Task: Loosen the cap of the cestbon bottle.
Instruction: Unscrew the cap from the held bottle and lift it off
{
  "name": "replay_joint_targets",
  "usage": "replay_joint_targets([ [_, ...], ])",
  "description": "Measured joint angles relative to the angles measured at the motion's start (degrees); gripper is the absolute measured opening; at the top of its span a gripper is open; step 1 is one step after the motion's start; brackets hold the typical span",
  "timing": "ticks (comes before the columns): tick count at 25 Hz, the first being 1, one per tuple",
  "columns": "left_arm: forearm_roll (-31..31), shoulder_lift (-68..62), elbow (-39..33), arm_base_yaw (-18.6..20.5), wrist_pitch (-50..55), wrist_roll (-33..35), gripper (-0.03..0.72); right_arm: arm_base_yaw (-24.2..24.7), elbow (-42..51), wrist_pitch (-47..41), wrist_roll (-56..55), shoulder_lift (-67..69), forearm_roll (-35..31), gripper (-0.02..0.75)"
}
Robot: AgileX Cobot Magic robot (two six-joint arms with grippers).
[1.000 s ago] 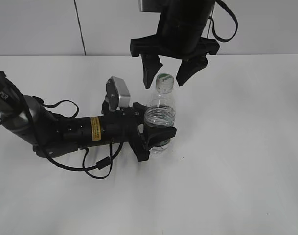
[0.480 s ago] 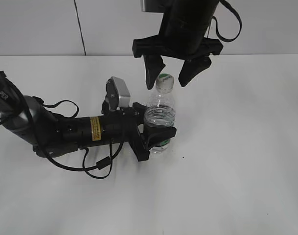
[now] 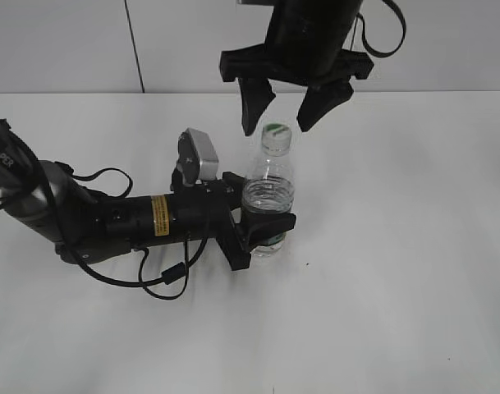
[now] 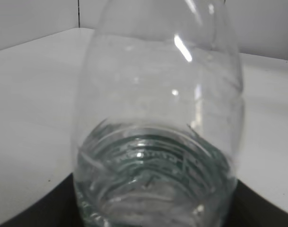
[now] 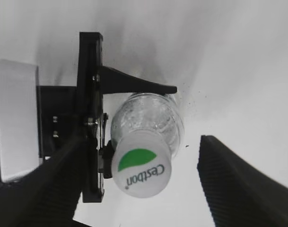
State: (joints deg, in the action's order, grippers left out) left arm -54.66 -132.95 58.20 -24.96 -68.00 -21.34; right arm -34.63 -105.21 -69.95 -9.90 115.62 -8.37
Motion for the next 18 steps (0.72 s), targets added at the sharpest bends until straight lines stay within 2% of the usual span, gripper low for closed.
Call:
replay_joint_targets([
  [18, 0.0, 0.0, 0.0, 0.0, 0.0, 0.0, 0.402, 0.0, 1.5, -0.1, 0.4, -0.3, 1.2, 0.549],
])
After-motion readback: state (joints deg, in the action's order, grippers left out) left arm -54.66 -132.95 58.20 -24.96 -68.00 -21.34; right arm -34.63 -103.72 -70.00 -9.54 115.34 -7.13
